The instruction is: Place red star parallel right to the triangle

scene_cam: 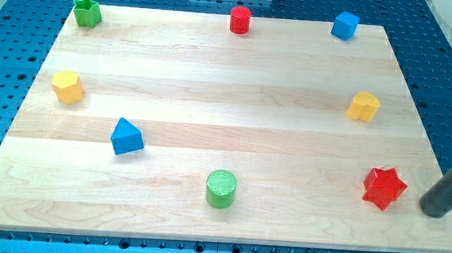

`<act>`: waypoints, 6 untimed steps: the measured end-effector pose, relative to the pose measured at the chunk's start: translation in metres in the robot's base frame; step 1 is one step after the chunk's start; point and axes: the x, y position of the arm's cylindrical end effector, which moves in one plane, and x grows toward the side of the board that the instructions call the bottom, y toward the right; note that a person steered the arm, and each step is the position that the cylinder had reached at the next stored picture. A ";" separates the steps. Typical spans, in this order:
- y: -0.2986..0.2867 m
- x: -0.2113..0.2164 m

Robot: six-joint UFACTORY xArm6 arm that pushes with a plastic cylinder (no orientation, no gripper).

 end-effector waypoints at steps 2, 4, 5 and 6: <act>-0.016 0.008; -0.107 -0.033; -0.134 -0.041; -0.106 -0.042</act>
